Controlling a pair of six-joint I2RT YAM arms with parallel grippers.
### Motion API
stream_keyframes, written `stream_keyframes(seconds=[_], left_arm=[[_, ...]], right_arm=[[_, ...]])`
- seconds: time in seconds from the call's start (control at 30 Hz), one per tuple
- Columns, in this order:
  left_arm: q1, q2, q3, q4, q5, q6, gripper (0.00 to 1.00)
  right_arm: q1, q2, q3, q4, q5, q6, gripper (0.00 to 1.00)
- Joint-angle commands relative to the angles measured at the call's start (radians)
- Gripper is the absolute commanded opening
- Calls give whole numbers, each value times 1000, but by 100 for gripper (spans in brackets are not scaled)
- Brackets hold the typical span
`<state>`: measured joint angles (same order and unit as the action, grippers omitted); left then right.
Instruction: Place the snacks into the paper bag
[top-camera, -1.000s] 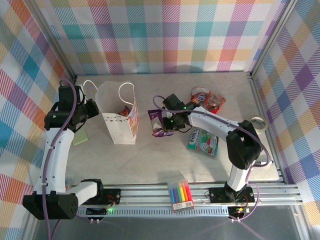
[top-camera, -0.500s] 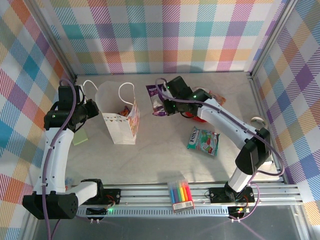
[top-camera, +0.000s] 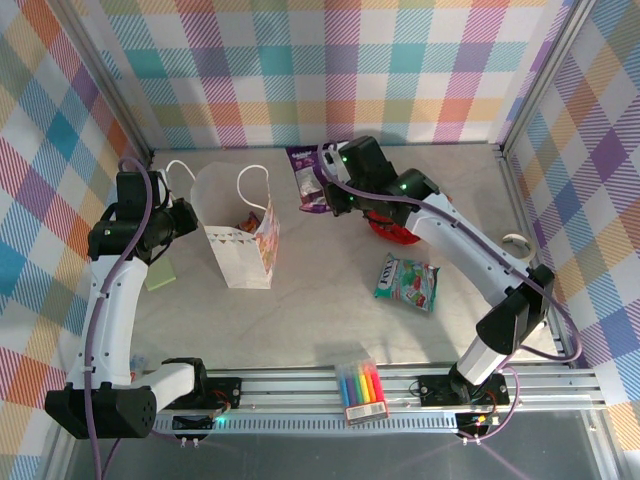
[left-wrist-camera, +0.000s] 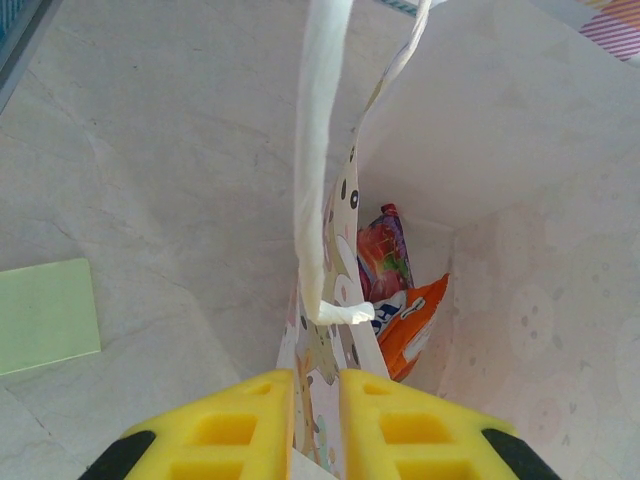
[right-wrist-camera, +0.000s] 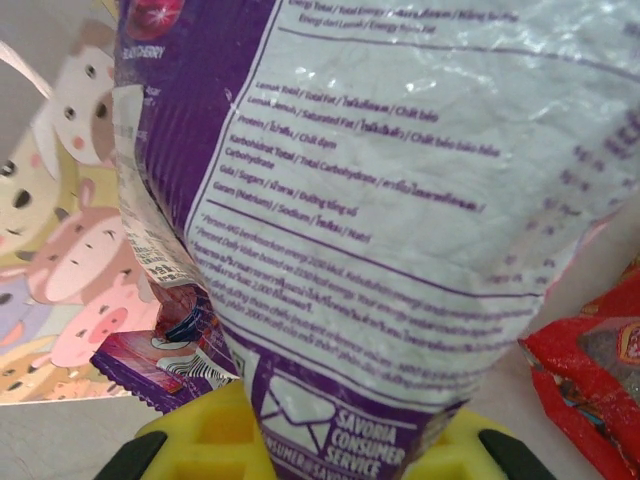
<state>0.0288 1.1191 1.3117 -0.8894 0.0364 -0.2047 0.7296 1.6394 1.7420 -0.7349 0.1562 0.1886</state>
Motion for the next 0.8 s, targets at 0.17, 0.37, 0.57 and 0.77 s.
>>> stream_keyframes(seconds=[0.17, 0.37, 0.57, 0.77], left_arm=[[11, -12, 26, 1, 8, 2, 20], [11, -14, 41, 22, 8, -2, 20], [11, -22, 83, 48, 74, -31, 24], [10, 3, 101, 80, 64, -44, 33]], right_arm=[[1, -67, 59, 110, -71, -5, 12], [4, -61, 116, 138, -106, -3, 11], [19, -59, 165, 155, -132, -2, 11], [38, -59, 201, 175, -149, 7, 11]])
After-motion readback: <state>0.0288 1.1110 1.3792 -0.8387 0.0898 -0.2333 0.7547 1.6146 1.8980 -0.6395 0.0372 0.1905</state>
